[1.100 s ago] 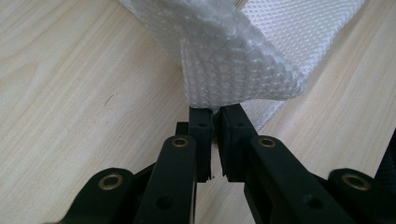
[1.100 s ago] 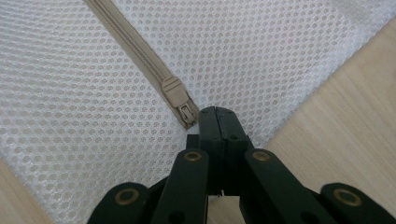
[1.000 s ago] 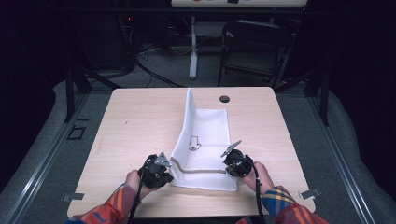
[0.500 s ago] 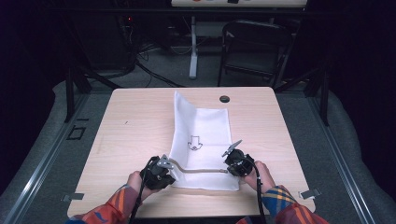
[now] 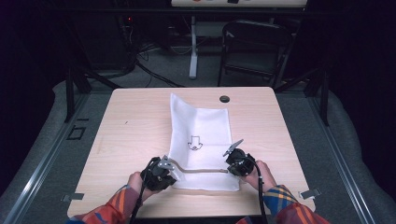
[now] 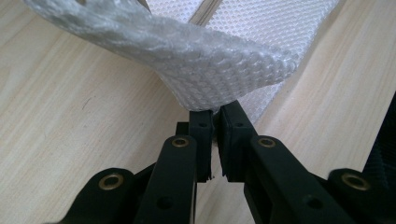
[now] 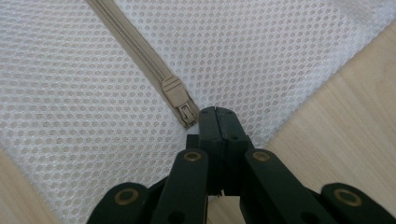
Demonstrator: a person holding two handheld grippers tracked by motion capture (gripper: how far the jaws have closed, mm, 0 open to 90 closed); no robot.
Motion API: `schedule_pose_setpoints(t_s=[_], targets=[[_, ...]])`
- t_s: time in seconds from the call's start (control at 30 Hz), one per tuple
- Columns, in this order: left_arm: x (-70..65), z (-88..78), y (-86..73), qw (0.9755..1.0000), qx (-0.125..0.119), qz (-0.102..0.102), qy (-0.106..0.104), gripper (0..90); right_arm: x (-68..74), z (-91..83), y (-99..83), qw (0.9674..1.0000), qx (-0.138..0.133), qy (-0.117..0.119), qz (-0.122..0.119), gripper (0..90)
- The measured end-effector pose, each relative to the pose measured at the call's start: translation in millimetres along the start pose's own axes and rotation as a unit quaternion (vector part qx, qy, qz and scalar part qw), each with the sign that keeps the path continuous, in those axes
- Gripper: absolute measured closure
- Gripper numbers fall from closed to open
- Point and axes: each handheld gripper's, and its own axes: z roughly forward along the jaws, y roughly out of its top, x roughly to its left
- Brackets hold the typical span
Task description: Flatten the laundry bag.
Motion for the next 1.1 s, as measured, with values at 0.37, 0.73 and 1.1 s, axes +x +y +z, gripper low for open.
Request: schedule_pose_setpoints(t_s=[0.37,0.73,1.1], targets=[[-12.4,-19.5,-1.5,0.9993,-0.007,0.008,-0.036,69.1,-3.0,-0.3,-0.6,1.0,0.0,0.006,-0.008,89.9],[-30.6,-37.0,9.1,0.9976,-0.047,0.023,-0.045,31.6,-3.2,-0.3,-0.6,1.0,0.0,0.005,-0.005,89.9],[-3.0,-19.3,28.1,0.9969,-0.072,0.015,-0.029,15.1,-3.1,0.0,-1.2,1.0,-0.004,0.006,0.001,89.8]])
